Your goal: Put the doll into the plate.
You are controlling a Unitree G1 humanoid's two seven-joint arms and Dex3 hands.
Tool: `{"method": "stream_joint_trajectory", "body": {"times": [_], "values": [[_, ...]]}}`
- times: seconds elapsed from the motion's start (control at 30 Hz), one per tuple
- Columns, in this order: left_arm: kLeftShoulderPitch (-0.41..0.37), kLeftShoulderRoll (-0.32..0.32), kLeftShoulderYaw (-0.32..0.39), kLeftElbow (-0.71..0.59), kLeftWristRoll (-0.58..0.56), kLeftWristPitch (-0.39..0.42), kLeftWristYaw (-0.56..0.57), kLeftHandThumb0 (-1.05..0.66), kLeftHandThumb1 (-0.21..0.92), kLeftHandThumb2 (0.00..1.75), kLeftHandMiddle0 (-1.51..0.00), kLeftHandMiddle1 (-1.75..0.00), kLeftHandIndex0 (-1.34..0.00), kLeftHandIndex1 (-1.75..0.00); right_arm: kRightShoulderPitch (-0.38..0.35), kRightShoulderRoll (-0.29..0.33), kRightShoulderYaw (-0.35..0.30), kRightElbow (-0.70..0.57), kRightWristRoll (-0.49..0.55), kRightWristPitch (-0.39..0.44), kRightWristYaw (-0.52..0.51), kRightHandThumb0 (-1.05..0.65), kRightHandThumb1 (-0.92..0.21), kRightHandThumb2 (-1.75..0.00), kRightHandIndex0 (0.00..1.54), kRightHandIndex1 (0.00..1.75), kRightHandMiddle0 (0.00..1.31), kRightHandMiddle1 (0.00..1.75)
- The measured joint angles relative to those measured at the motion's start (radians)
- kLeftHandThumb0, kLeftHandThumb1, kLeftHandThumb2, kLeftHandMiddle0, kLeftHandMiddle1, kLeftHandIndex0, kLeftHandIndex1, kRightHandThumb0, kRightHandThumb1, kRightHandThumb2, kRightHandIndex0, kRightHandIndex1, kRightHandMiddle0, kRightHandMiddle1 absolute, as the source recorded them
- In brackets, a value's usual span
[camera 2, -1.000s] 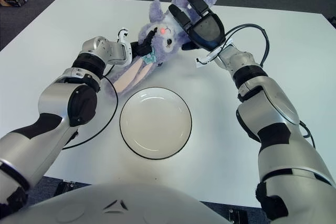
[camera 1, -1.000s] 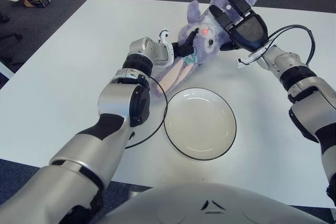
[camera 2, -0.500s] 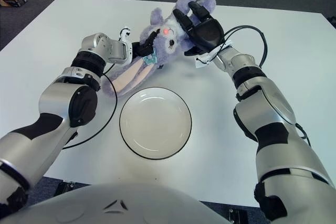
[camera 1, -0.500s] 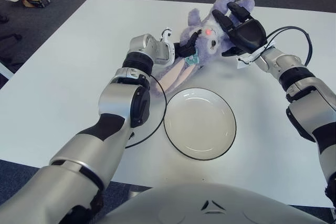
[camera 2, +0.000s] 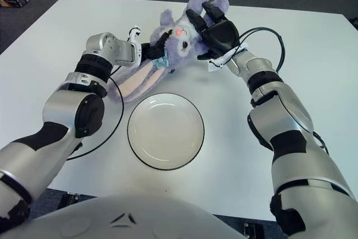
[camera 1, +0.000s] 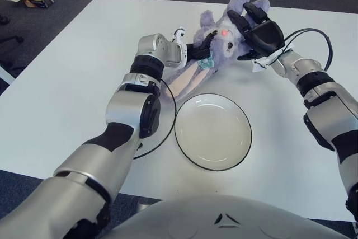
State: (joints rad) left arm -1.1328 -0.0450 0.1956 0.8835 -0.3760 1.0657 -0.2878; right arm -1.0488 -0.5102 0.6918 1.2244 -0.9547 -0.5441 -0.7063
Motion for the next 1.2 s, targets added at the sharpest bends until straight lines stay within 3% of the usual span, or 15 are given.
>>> {"method": "stream_joint_trajectory", "body": {"times": [0.3, 0.57, 0.7, 0.77, 0.8, 0.93, 0.97, 1.0, 1.1, 1.2], "values": [[0.029, -0.015, -0.018, -0.053, -0.001, 0.038, -0.004, -0.49, 0.29, 1.35, -1.26, -1.75, -0.63, -1.75, -0.001, 0.015, -0.002, 0.012, 0.004, 0.006, 0.029, -0.42, -0.58, -0.99, 0.00, 0.00, 0.00, 0.22], [0.046, -0.024, -0.028, -0.094, -0.003, 0.061, -0.010, -0.49, 0.29, 1.35, -1.26, -1.75, -0.63, -1.75, -0.001, 0.030, -0.002, 0.015, 0.003, 0.045, 0.005, -0.48, -0.68, -0.95, 0.00, 0.00, 0.00, 0.25], [0.046, -0.024, -0.039, -0.100, -0.003, 0.062, -0.015, -0.49, 0.29, 1.35, -1.26, -1.75, -0.63, -1.75, -0.001, 0.043, -0.003, 0.021, 0.003, 0.078, -0.035, -0.58, -0.63, -0.86, 0.10, 0.07, 0.00, 0.46], [0.046, -0.025, -0.044, -0.100, -0.003, 0.064, -0.021, -0.49, 0.29, 1.35, -1.26, -1.75, -0.63, -1.75, 0.000, 0.054, -0.006, 0.025, 0.003, 0.099, -0.056, -0.60, -0.60, -0.85, 0.06, 0.26, 0.00, 0.55], [0.046, -0.026, -0.046, -0.100, -0.003, 0.065, -0.022, -0.49, 0.29, 1.35, -1.26, -1.75, -0.63, -1.75, 0.000, 0.059, -0.007, 0.027, 0.003, 0.107, -0.064, -0.59, -0.57, -0.86, 0.04, 0.55, 0.00, 0.73], [0.046, -0.028, -0.056, -0.102, -0.003, 0.068, -0.030, -0.49, 0.29, 1.35, -1.26, -1.75, -0.63, -1.75, 0.004, 0.073, -0.013, 0.034, 0.004, 0.136, -0.115, -0.55, -0.48, -0.97, 0.05, 1.23, 0.00, 1.33], [0.046, -0.028, -0.058, -0.103, -0.003, 0.069, -0.033, -0.49, 0.29, 1.35, -1.26, -1.75, -0.63, -1.75, 0.005, 0.075, -0.015, 0.035, 0.004, 0.138, -0.128, -0.54, -0.47, -0.99, 0.05, 1.28, 0.00, 1.37], [0.046, -0.028, -0.060, -0.103, -0.003, 0.069, -0.036, -0.49, 0.29, 1.35, -1.27, -1.75, -0.63, -1.75, 0.006, 0.077, -0.017, 0.036, 0.004, 0.139, -0.140, -0.35, -0.49, -1.00, 0.19, 1.39, 0.13, 1.51], [0.046, -0.028, -0.067, -0.105, -0.003, 0.069, -0.043, -0.48, 0.29, 1.34, -1.28, -1.75, -0.63, -1.75, 0.012, 0.082, -0.028, 0.040, 0.009, 0.120, -0.208, -0.12, -0.46, -1.10, 0.39, 1.57, 0.30, 1.67], [0.046, -0.028, -0.072, -0.108, -0.003, 0.069, -0.052, -0.48, 0.30, 1.34, -1.29, -1.75, -0.63, -1.75, 0.018, 0.088, -0.038, 0.043, 0.021, 0.097, -0.270, -0.04, -0.37, -1.19, 0.56, 1.53, 0.41, 1.72]]}}
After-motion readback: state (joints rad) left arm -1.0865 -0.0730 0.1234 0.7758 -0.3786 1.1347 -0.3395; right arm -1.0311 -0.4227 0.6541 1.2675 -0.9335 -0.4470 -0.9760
